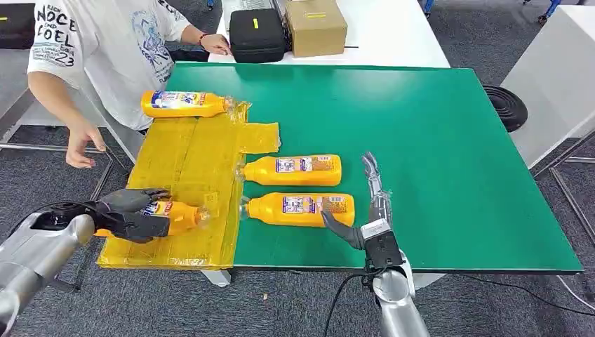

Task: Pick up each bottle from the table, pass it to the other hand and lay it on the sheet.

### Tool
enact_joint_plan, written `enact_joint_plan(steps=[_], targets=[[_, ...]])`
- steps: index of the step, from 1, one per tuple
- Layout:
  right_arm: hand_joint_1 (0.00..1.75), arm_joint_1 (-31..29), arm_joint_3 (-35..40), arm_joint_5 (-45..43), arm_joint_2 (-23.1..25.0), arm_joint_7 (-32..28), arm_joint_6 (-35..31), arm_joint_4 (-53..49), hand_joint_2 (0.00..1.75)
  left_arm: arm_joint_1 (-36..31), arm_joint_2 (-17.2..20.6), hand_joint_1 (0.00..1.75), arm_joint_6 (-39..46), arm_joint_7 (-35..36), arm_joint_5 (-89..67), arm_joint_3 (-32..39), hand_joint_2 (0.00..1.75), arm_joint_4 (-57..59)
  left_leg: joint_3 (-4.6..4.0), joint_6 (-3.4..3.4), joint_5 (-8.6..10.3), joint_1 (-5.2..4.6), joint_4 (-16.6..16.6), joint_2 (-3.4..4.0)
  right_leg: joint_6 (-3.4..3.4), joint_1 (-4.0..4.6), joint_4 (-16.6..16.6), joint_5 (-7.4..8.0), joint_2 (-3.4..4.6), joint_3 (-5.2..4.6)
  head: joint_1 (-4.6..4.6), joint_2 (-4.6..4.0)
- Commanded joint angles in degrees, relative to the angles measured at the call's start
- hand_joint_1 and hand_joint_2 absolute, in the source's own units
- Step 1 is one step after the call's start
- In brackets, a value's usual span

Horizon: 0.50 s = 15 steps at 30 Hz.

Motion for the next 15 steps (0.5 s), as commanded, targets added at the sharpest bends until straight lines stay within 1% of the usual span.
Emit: enact_joint_plan(steps=[1,2,3,4,7,10,12,14,15], targets=[[0.0,-2.9,1.2,-0.4,-1.2,-0.2,0.0,5.4,1.75,0.6,3.5,0.0,-0.8,0.3,0.6,-4.0,0.0,-3.0,0.06,0.02,-0.03,0.0,0.0,0.06,-0.06,0.02,0.0,-0.02,0.0,0.06,0.0,0.0],[0.0,-2.9,1.2,-0.4,-1.2,-0.2,0.0,5.4,1.75,0.6,3.5,0.0,-0.8,0.3,0.6,-4.0,0.0,-3.0,0.17,0.03,-0.07,0.0,0.0,0.06,-0.1,0.03,0.0,-0.07,-0.02,0.17,0.0,0.0],[0.0,-2.9,1.2,-0.5,-1.2,-0.3,-0.1,5.4,1.75,0.8,3.7,0.0,-0.9,0.6,0.9,-4.0,0.0,-3.6,0.06,0.02,-0.03,0.0,0.0,0.03,-0.07,0.02,0.0,-0.04,-0.01,0.07,0.0,0.0],[0.0,-2.9,1.3,-0.6,-1.3,-0.4,-0.1,5.4,1.75,1.1,4.3,0.0,-1.1,0.7,1.3,-4.2,0.0,-4.5,0.21,0.04,-0.1,0.01,0.0,0.07,-0.13,0.04,-0.1,-0.1,-0.01,0.23,0.0,0.0],[0.0,-2.9,1.3,-0.9,-1.3,-0.6,-0.2,5.6,1.75,1.5,5.7,0.0,-1.8,0.8,2.8,-4.3,0.0,-6.8,0.02,0.02,-0.04,0.01,0.0,0.07,-0.07,0.02,0.0,-0.03,0.04,0.06,0.0,0.0],[0.0,-2.6,1.5,-1.2,-1.4,-0.9,-0.4,5.8,1.75,2.2,7.1,0.0,-2.7,1.1,4.2,-4.1,0.0,-9.0,0.22,0.03,-0.14,0.02,0.0,0.09,-0.14,0.04,0.0,-0.13,0.01,0.24,0.0,0.0],[0.0,-2.6,1.6,-1.3,-1.4,-1.0,-0.5,5.8,1.75,2.5,7.3,0.0,-2.6,1.5,4.9,-4.1,0.0,-10.1,0.05,0.02,-0.05,0.01,0.0,0.04,-0.09,0.03,0.0,-0.06,-0.01,0.08,0.0,0.0],[0.0,-2.8,1.6,-1.5,-1.3,-0.9,-0.7,5.0,1.75,1.3,5.9,0.0,-2.8,2.1,4.8,-4.5,0.0,-9.6,0.15,0.03,-0.12,0.03,0.0,0.1,-0.12,0.06,0.0,-0.1,0.02,0.17,0.0,0.0],[0.0,-2.8,1.6,-1.6,-1.3,-0.7,-0.8,4.7,1.75,0.7,5.3,0.0,-3.1,2.3,4.7,-4.8,0.0,-9.1,-0.01,0.02,-0.04,0.01,0.0,0.0,-0.08,0.03,0.0,-0.06,-0.05,0.02,0.0,0.0]])
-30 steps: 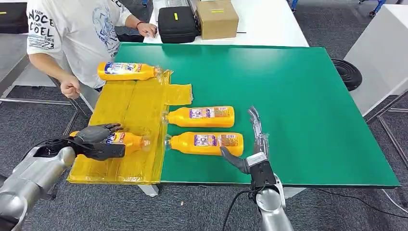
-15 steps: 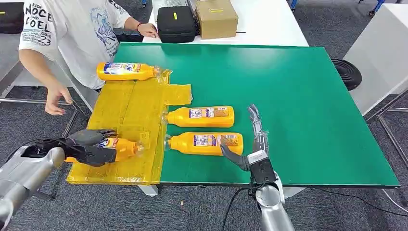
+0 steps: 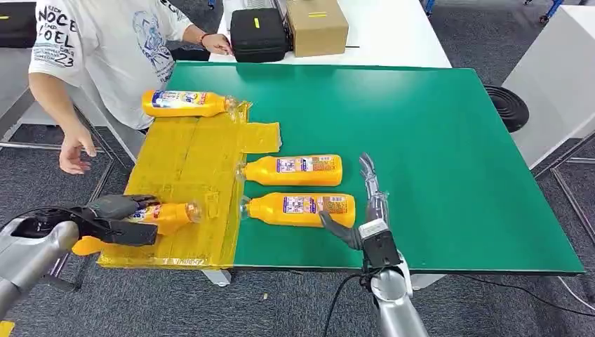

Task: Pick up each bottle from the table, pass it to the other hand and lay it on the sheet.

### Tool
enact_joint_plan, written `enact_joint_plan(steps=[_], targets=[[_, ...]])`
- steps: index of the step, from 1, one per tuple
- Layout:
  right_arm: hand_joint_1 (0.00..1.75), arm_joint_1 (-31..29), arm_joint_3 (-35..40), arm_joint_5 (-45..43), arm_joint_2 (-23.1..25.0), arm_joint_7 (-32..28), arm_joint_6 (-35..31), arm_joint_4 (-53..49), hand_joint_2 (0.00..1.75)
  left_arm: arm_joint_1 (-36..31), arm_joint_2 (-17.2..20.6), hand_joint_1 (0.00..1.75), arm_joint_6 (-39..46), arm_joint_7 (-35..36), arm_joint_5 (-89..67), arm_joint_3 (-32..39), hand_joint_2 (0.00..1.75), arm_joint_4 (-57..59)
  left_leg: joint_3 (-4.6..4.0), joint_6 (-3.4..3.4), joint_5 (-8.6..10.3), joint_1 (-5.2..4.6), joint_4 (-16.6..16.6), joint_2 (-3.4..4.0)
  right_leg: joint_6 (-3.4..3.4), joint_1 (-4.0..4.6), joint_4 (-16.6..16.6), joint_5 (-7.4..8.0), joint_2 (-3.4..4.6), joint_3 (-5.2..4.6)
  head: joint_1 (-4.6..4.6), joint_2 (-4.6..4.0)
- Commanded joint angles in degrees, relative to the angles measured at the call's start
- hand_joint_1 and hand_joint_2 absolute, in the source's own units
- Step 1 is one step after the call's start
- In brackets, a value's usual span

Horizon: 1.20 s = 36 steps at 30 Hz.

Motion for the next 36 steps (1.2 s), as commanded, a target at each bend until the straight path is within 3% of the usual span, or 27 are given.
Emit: enact_joint_plan(steps=[1,7,12,21,36], targets=[[0.0,-2.3,1.0,-0.7,-1.2,0.0,-0.5,2.7,1.75,-1.9,-0.3,0.0,-1.1,1.6,0.8,-2.9,0.0,-2.1,0.05,0.03,-0.02,0.01,0.0,-0.06,-0.06,0.03,0.0,-0.04,-0.11,0.07,0.0,0.0],[0.0,-1.9,1.2,-0.7,-1.4,0.0,-0.5,2.5,1.75,-1.7,0.0,0.0,-0.7,1.5,0.9,-3.2,0.0,-1.7,0.17,0.04,-0.09,0.0,0.0,0.01,-0.1,0.03,0.0,-0.09,-0.07,0.2,0.02,0.0],[0.0,-1.6,1.6,-0.6,-1.5,-0.1,-0.4,3.2,1.75,1.4,2.7,0.0,0.3,1.4,2.6,-3.1,0.0,-4.2,0.2,0.02,-0.12,0.01,0.0,0.07,-0.11,0.04,0.0,-0.1,-0.01,0.21,0.0,0.0],[0.0,-2.2,1.5,-0.7,-1.4,0.0,-0.5,3.7,1.75,2.6,3.0,0.0,1.0,1.7,2.8,-3.2,0.0,-5.7,0.12,0.03,-0.09,0.02,0.0,0.08,-0.09,0.06,-0.1,-0.06,0.01,0.13,0.0,0.0],[0.0,-2.9,1.2,-0.8,-1.3,0.2,-0.6,4.2,1.75,0.4,4.3,0.0,-2.6,0.7,4.4,-4.2,0.0,-8.5,-0.07,0.02,-0.02,0.06,0.0,0.0,-0.06,0.08,0.0,-0.02,-0.05,-0.04,0.0,0.0]])
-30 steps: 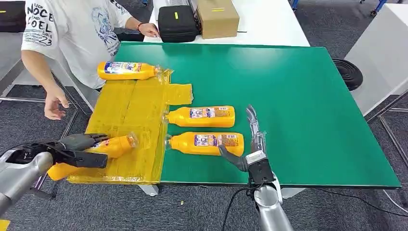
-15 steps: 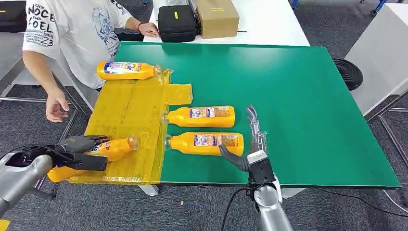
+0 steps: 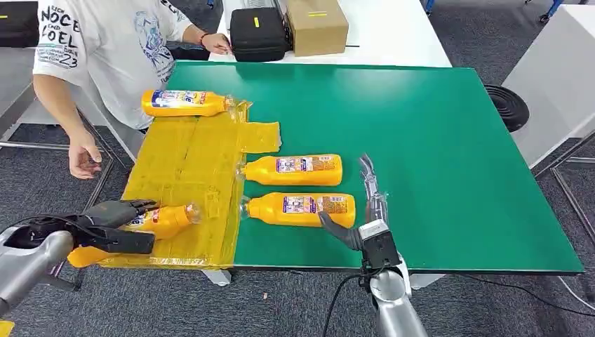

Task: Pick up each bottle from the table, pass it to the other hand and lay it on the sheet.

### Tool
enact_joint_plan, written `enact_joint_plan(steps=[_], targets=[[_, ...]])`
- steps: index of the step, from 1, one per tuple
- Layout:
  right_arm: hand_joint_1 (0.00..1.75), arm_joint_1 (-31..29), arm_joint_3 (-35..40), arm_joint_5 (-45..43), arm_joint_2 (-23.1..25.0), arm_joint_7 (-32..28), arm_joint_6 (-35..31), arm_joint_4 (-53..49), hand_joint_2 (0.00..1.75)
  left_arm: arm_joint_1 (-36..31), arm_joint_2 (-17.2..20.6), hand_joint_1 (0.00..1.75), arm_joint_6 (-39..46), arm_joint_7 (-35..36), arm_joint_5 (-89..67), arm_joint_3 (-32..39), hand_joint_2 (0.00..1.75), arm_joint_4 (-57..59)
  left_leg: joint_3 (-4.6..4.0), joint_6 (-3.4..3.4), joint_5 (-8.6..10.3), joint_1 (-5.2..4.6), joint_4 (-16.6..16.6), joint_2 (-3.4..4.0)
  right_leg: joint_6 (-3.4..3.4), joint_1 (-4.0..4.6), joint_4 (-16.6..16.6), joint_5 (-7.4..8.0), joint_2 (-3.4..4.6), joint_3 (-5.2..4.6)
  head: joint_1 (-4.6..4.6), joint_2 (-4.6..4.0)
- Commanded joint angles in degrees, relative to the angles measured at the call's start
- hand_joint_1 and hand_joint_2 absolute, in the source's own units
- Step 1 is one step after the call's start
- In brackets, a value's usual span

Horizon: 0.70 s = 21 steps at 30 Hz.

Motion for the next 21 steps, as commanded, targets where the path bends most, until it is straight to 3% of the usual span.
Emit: enact_joint_plan(steps=[1,7,14,21], targets=[[0.0,-2.8,0.5,-0.1,-1.1,0.3,-0.2,3.7,1.75,-2.8,1.1,0.0,-3.0,-0.7,1.0,-3.2,0.0,-1.8,0.22,0.04,-0.12,0.02,0.0,-0.01,-0.1,0.05,0.0,-0.12,-0.1,0.26,0.0,0.0],[0.0,-2.9,0.3,-0.3,-1.2,0.5,-0.4,3.6,1.75,-3.0,1.0,0.0,-2.8,-0.4,1.9,-4.8,0.0,-3.8,0.1,0.03,-0.04,0.02,0.0,-0.05,-0.07,0.03,0.0,-0.06,-0.11,0.11,0.0,0.0],[0.0,-1.8,0.0,-0.5,-1.6,0.8,-0.8,2.1,1.75,-6.1,-3.9,0.0,1.6,0.2,0.9,-8.8,0.0,0.8,0.24,0.06,-0.04,0.0,-0.1,-0.24,-0.09,0.03,-0.1,-0.14,-0.34,0.28,0.02,0.0],[0.0,-2.1,0.0,-0.5,-1.5,0.9,-0.8,2.3,1.75,-4.5,-4.9,0.0,4.4,0.5,0.6,-8.4,0.0,0.9,0.22,0.04,-0.06,0.0,0.0,-0.08,-0.08,0.01,-0.1,-0.09,-0.16,0.2,0.0,0.0]])
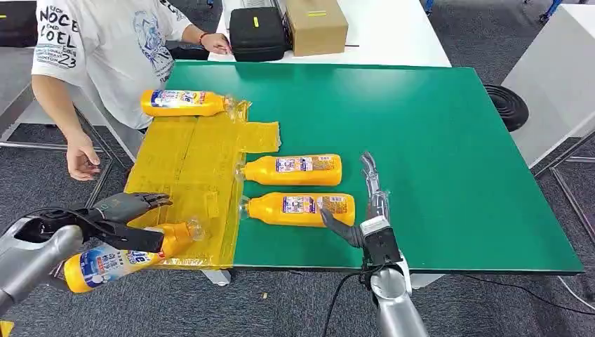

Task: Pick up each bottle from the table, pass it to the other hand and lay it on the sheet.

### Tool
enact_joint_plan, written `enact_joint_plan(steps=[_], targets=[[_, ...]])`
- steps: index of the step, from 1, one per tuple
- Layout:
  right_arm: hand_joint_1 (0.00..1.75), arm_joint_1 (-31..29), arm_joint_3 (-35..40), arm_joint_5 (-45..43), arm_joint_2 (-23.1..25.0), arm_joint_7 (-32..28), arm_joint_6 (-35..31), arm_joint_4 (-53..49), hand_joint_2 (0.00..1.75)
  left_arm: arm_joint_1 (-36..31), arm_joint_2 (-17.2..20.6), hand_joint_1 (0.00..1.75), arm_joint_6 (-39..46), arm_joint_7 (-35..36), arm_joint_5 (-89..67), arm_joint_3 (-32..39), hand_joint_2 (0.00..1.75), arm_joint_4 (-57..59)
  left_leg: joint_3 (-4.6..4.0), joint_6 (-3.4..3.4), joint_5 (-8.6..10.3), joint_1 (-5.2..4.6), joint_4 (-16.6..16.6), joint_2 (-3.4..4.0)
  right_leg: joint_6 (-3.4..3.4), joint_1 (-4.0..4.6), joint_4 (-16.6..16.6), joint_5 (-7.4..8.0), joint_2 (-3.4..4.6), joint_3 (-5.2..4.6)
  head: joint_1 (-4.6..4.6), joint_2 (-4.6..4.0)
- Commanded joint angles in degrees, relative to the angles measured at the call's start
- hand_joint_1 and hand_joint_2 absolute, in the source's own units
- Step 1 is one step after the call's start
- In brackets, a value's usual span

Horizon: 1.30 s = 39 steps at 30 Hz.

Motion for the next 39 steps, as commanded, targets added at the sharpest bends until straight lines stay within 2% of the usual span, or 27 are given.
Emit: enact_joint_plan(steps=[1,9,11,20,21,25,26,27,29,30,33,35,37,39], targets=[[0.0,-1.5,0.1,-0.3,-1.3,0.4,-0.2,2.0,1.75,-1.6,-4.8,0.0,3.0,0.6,-0.6,-3.4,0.0,4.6,0.2,0.03,-0.03,-0.03,-0.1,-0.11,-0.06,-0.01,-0.1,-0.08,-0.17,0.23,0.0,0.0],[0.0,-1.3,0.2,-0.3,-1.5,0.5,-0.3,1.9,1.75,-0.9,-7.0,0.0,5.2,0.2,-0.5,-2.3,0.0,6.2,0.38,0.07,-0.1,-0.04,-0.1,-0.05,-0.09,0.0,-0.1,-0.13,-0.15,0.43,0.0,0.0],[0.0,-1.4,0.1,-0.3,-1.4,0.7,-0.4,1.7,1.75,0.3,-7.8,0.0,6.6,0.1,-0.6,-1.3,0.0,6.4,0.17,0.04,-0.02,-0.04,-0.1,-0.07,-0.05,-0.03,-0.1,-0.06,-0.12,0.21,0.0,0.0],[0.0,-1.6,-0.6,0.4,-1.2,1.7,-0.4,1.0,1.75,6.3,-10.0,0.0,11.1,-0.1,-0.1,2.8,0.0,5.6,0.4,0.05,-0.11,-0.07,-0.1,0.02,-0.09,-0.03,-0.1,-0.12,-0.07,0.43,-0.02,0.0],[0.0,-1.6,-0.7,0.4,-1.0,1.7,-0.3,0.9,1.75,6.9,-10.3,0.0,11.6,-0.1,-0.3,3.5,1.75,5.4,0.36,0.05,-0.09,-0.08,-0.1,0.01,-0.08,-0.05,-0.1,-0.11,-0.08,0.38,0.0,0.0],[0.0,-1.6,-1.3,0.9,-0.4,2.1,0.1,0.8,1.75,8.0,-13.0,0.0,15.6,1.0,-4.1,5.6,1.75,6.0,0.22,0.04,-0.03,-0.08,-0.1,-0.01,-0.05,-0.06,-0.1,-0.06,-0.06,0.26,-0.02,0.0],[0.0,-1.6,-1.3,0.9,-0.3,2.1,0.1,0.8,1.75,7.9,-13.3,0.0,15.6,1.0,-4.3,5.7,1.75,6.1,0.42,0.07,-0.08,-0.1,-0.1,-0.04,-0.08,-0.06,-0.1,-0.12,-0.12,0.48,0.0,0.0],[0.0,-1.6,-1.3,1.0,-0.3,2.1,0.2,0.8,1.75,7.9,-13.5,0.0,15.6,1.0,-4.5,5.8,1.75,6.2,0.19,0.04,-0.02,-0.07,-0.1,-0.04,-0.04,-0.04,-0.1,-0.04,-0.08,0.24,-0.02,0.0],[0.0,-1.6,-1.4,1.0,-0.3,2.1,0.2,0.8,1.75,7.8,-13.6,0.0,15.5,1.0,-4.7,6.0,1.75,6.3,0.28,0.06,-0.04,-0.09,-0.1,-0.1,-0.06,-0.06,-0.1,-0.08,-0.15,0.35,-0.02,0.0],[0.0,-1.6,-1.7,1.2,0.0,2.2,0.4,0.7,1.75,7.9,-15.2,0.0,17.7,1.0,-7.0,7.1,1.75,7.1,0.44,0.08,-0.09,-0.08,-0.1,-0.1,-0.11,-0.04,-0.1,-0.13,-0.2,0.55,0.0,0.0],[0.0,-1.0,-2.1,2.3,0.8,2.6,1.0,-0.3,1.75,6.9,-23.6,0.0,29.5,1.5,-14.5,9.2,1.75,10.2,0.37,0.07,-0.02,-0.08,-0.1,-0.14,-0.08,-0.04,-0.1,-0.07,-0.23,0.5,0.0,0.0],[0.0,0.6,-2.2,3.0,1.0,2.9,1.1,-1.8,1.75,6.6,-28.0,0.0,35.3,3.2,-19.3,9.4,1.75,10.3,0.46,0.11,0.04,-0.13,-0.1,-0.42,-0.07,-0.09,-0.1,-0.12,-0.52,0.62,0.0,0.0],[0.0,2.2,-1.8,3.8,1.0,3.0,1.5,-3.1,1.75,5.2,-31.3,0.0,40.7,7.7,-26.5,8.7,1.75,10.4,0.46,0.13,0.02,-0.11,-0.1,-0.5,-0.09,-0.05,-0.1,-0.14,-0.6,0.66,-0.04,0.0],[0.0,2.3,-1.6,3.9,1.1,3.1,1.6,-3.1,1.75,4.6,-32.4,0.0,41.4,8.8,-28.5,9.0,1.75,10.5,0.24,0.15,0.07,-0.07,0.0,-0.69,-0.02,-0.03,-0.1,-0.11,-0.73,0.48,0.0,0.0]])
